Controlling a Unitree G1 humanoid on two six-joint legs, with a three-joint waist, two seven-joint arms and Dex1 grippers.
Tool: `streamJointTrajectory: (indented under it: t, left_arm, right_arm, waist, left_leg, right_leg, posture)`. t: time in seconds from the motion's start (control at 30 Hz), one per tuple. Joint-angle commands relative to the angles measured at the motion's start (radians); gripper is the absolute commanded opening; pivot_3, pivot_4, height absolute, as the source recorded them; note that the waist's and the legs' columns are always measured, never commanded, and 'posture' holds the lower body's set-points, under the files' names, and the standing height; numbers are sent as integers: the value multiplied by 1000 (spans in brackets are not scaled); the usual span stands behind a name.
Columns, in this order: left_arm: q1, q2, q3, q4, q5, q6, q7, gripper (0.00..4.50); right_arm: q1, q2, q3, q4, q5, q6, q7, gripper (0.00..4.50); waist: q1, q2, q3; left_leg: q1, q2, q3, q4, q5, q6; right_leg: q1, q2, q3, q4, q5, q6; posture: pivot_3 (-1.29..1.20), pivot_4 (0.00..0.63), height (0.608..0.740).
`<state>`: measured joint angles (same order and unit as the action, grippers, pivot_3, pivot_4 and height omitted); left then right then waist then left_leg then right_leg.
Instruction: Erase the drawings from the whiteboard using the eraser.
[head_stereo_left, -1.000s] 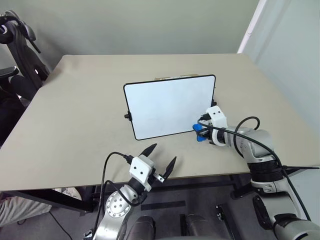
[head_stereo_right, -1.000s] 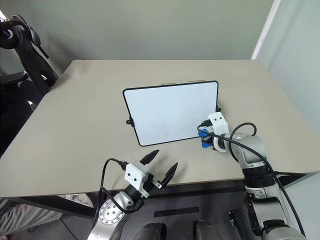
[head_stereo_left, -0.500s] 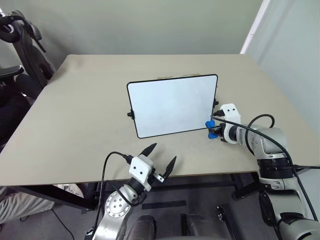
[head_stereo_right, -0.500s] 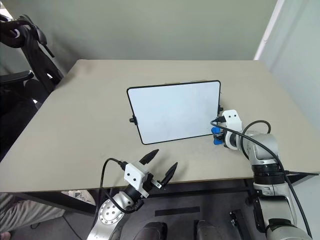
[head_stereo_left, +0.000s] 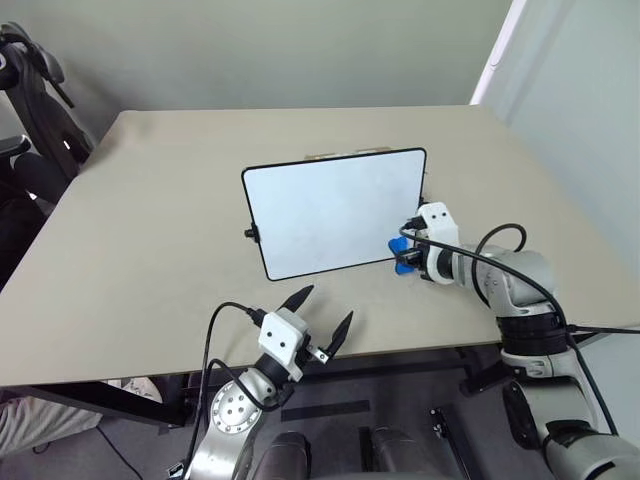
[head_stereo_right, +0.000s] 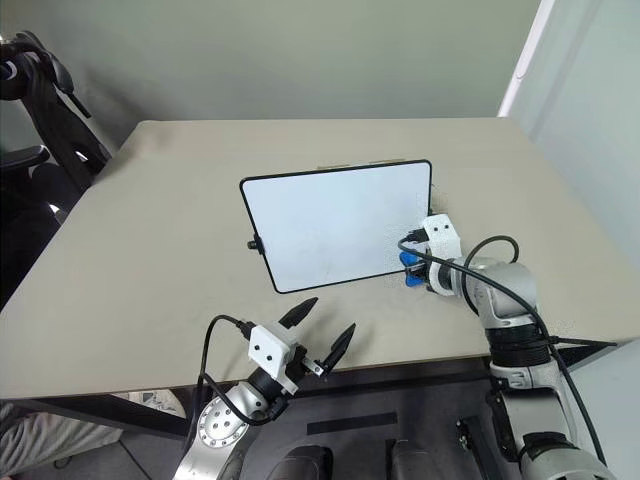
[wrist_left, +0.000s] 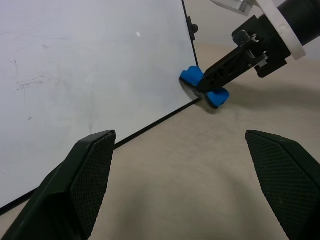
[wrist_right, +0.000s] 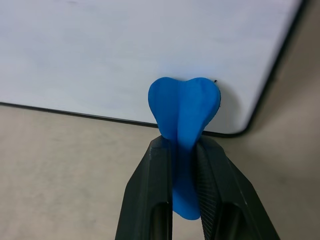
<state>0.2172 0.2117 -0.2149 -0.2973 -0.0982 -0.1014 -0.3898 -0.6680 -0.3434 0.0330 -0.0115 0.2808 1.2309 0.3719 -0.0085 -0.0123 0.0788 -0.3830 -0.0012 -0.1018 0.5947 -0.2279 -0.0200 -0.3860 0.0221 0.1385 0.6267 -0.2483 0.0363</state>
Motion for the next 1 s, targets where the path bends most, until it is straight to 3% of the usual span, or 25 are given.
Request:
streamJointTrajectory:
  t: [0.03,0.6,1.0]
  left_arm:
    - [1,-4,-5,-46,-2,-6,2,4500]
    - [-5,3,1,-35,-9,-9,-4,4500]
    - [-21,0,-1,-15,-5,-10,-6,4500]
  right_arm:
    - [-34,10,16,-16,6,-4,5,521]
    - [-8,-65,-58,27,-20,16,-31,521]
    - [14,-17,-15,-83,12,25,-7,521]
  waist:
    - [0,0,0]
    - [5,0,0]
    - [4,0,0]
  left_leg:
    - [0,0,0,0,0,0]
    - [-1,0,0,0,-2,-2]
    - [0,1,-1,0,-1,0]
  right_leg:
    - [-1,0,0,0,0,0]
    - [-1,0,-1,0,3,-5]
    - [-1,1,-1,0,1,-1]
  posture:
    - [0,150,730]
    - [0,150,730]
    - [0,150,730]
